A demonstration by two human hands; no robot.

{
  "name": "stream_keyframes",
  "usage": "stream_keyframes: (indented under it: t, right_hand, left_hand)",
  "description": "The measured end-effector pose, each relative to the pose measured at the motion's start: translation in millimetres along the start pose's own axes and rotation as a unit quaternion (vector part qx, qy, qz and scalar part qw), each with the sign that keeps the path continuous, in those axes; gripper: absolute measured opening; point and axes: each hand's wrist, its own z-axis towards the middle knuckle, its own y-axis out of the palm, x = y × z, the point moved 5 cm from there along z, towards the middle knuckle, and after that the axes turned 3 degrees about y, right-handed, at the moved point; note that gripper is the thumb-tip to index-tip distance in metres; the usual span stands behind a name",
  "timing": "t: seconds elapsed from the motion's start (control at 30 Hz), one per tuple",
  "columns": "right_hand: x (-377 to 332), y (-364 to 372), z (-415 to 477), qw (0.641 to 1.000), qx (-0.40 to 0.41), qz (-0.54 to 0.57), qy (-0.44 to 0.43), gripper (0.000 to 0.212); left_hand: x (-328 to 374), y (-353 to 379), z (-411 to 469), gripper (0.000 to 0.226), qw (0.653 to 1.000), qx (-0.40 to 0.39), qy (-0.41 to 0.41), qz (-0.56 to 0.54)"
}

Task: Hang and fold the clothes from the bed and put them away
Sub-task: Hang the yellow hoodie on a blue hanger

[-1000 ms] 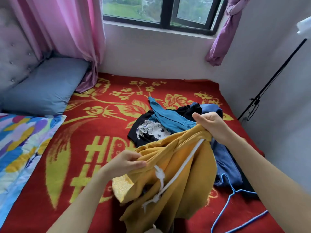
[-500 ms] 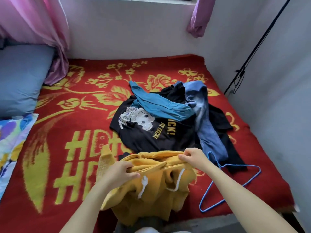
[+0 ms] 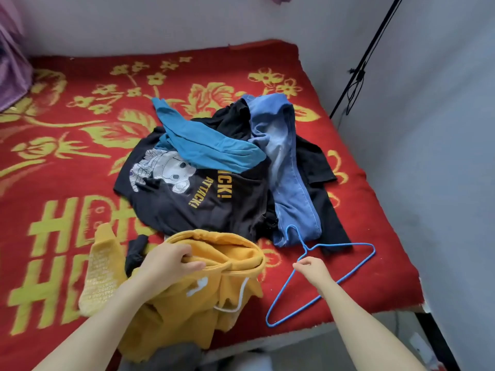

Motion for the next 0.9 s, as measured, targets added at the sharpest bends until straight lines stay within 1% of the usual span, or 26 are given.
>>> stream_keyframes:
  t: [0.03, 0.13, 0.23, 0.33, 0.47, 0.57, 0.7, 0.8, 0.83, 0.9]
  right_hand:
    - [13.6, -7.3, 12.1, 1.000, 0.004, -0.023, 0.018, 0.007]
    - [41.6, -20.8, 46.3, 0.993, -0.004, -0.104, 0.047, 0.021]
    - [46.5, -26.2, 74.5, 0.982, -0.019, -0.184, 0.041, 0.034]
    - [39.5, -20.7, 92.6, 0.966, -0.029, -0.258, 0.013, 0.043]
    - [22.9, -7.7, 112.0, 0.931, -0.031, -0.362, -0.043, 0.041]
    - [19.9, -3.2, 125.5, 0.901, -0.034, -0.431, -0.045, 0.042]
    - [29.5, -5.4, 141.4, 0.872, -0.047, -0.486, -0.032, 0.043]
    - [30.4, -5.9, 152.9, 0.837, -0.051, -0.542, -0.055, 0.043]
    - [30.7, -5.4, 154.9, 0.835, -0.058, -0.545, -0.054, 0.045]
    - [34.4, -2.3, 157.2, 0.852, -0.076, -0.517, -0.038, 0.047]
  left_hand:
    - [4.1, 4.5, 4.0, 0.042, 1.000, -0.007, -0.008, 0.013]
    - [13.1, 17.8, 11.9, 0.041, 0.999, -0.024, -0.029, 0.035]
    - [17.3, 27.9, 16.6, 0.039, 0.998, -0.028, -0.034, 0.049]
    - [18.8, 34.8, 21.8, 0.038, 0.998, -0.021, -0.031, 0.053]
    - [21.9, 40.3, 28.8, 0.036, 0.998, -0.016, -0.034, 0.046]
    - [21.5, 43.4, 28.0, 0.034, 0.998, -0.011, -0.043, 0.035]
    - [22.4, 45.5, 25.5, 0.033, 0.999, 0.011, -0.033, 0.020]
    - [19.1, 48.9, 22.2, 0.034, 0.999, 0.004, -0.037, 0.013]
    - [17.7, 51.0, 20.3, 0.035, 0.999, 0.000, -0.040, 0.010]
    - [15.0, 54.6, 17.1, 0.038, 0.999, -0.002, -0.044, 0.007]
